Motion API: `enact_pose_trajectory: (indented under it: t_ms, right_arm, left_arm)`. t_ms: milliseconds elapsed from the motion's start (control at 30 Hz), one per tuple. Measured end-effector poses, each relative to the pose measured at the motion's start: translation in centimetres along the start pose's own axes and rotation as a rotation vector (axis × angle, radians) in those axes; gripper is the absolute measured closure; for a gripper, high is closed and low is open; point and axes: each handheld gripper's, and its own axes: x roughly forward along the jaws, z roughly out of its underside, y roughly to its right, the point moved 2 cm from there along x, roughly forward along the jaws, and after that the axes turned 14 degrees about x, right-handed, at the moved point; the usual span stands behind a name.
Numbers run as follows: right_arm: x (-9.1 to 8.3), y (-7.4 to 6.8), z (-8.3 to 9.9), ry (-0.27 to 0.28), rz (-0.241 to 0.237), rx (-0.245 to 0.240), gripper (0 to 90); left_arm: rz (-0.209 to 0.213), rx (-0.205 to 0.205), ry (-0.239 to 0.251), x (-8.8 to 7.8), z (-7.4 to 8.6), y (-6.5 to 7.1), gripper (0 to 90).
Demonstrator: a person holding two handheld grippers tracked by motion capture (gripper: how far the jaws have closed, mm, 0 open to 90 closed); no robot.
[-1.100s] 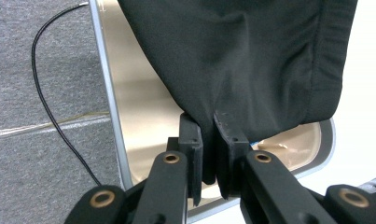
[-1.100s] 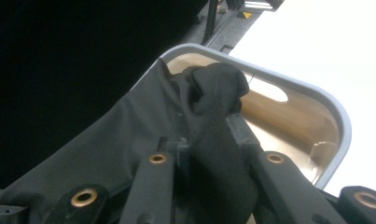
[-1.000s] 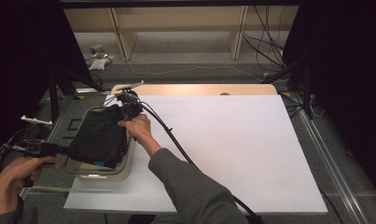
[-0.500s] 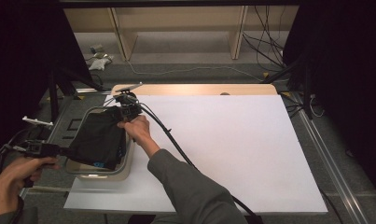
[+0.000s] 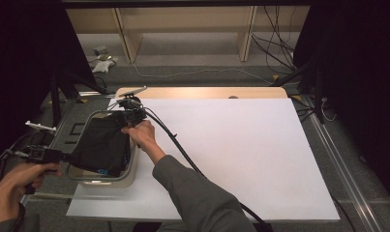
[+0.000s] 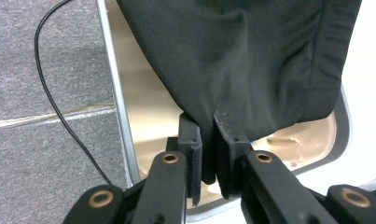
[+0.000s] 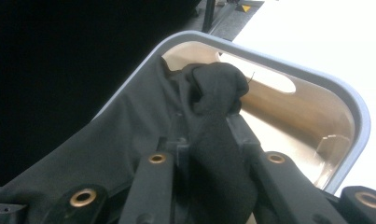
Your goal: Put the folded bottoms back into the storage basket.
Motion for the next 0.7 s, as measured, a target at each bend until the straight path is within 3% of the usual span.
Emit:
enact_pose_trajectory:
  t_ms: [67,100,167,233,333,700]
  right_arm:
    - [0.2,0.1,0.0,-0.009,-0.002,0.008,65.3]
    - [0.2,0.1,0.0,-0.016,-0.003,0.011,54.4]
    - [0.1,0.3,-0.2,-0.017,-0.005,0.022,39.2]
    - [-0.4,0.4,-0.5,-0.012,-0.01,0.027,33.8]
    - [-1.2,0.5,-1.1,0.015,-0.016,0.033,32.0]
    - [-3.0,0.7,-1.9,0.044,-0.036,0.028,28.4]
  left_arm:
    - [-0.002,0.002,-0.005,0.1,0.0,0.0,80.5]
    - [-0.008,0.002,-0.003,0.2,0.0,-0.1,77.1]
    - [-0.007,0.0,-0.014,0.3,0.0,-0.1,62.2]
    - [-0.007,0.008,-0.016,0.2,0.0,0.0,48.3]
    - [-0.036,0.006,-0.002,-0.1,-0.2,0.0,40.7]
    - [-0.052,0.038,-0.01,0.6,-0.8,0.8,28.1]
